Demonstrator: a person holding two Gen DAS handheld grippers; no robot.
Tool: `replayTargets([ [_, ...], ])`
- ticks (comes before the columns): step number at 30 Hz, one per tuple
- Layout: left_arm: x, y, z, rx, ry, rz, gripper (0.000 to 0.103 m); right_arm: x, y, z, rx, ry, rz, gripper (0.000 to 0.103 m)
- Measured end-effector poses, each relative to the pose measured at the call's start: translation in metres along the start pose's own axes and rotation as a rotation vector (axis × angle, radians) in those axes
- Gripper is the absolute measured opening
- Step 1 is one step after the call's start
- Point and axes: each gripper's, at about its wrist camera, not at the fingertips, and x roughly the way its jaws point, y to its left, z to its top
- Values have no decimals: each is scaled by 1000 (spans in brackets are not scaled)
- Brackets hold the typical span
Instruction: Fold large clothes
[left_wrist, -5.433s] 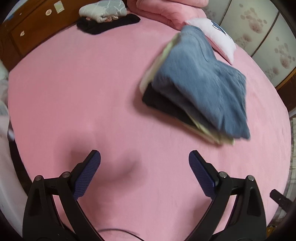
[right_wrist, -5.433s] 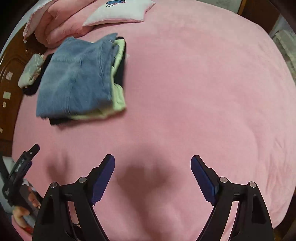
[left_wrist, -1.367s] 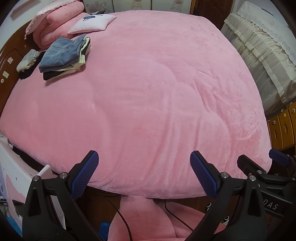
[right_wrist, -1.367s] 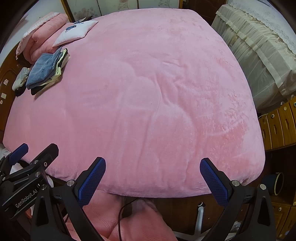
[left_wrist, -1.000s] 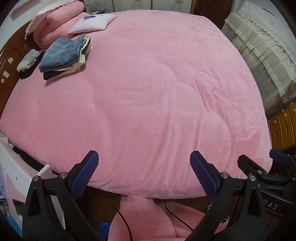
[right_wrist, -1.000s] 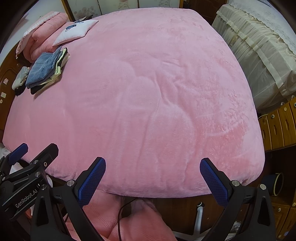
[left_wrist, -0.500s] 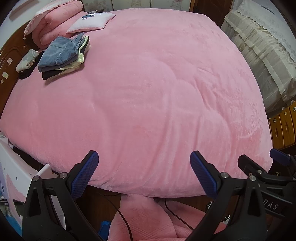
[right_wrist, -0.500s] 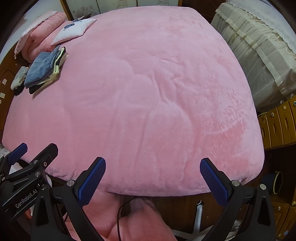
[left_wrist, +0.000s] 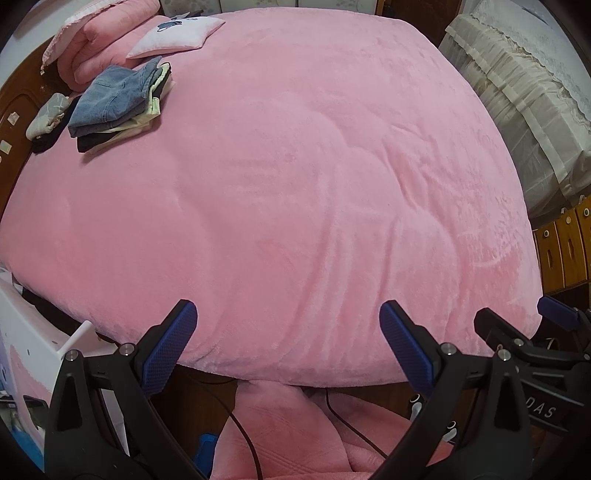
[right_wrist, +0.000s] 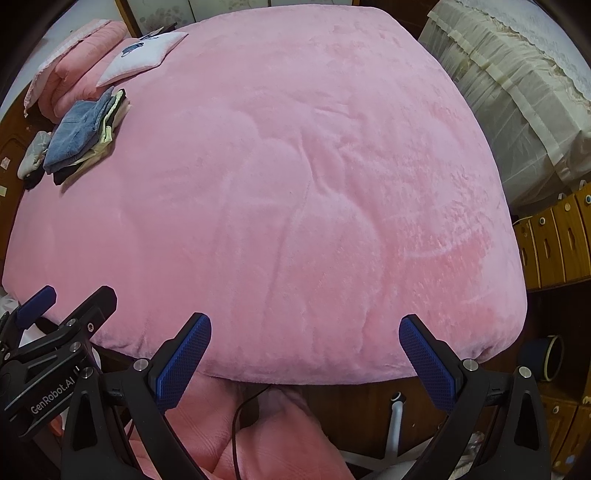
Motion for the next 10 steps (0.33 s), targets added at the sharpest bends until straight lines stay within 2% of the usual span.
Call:
replayTargets([
  [10,2,-7,0,5,4,1,98,4,-7,-2,6,8,-1,103],
])
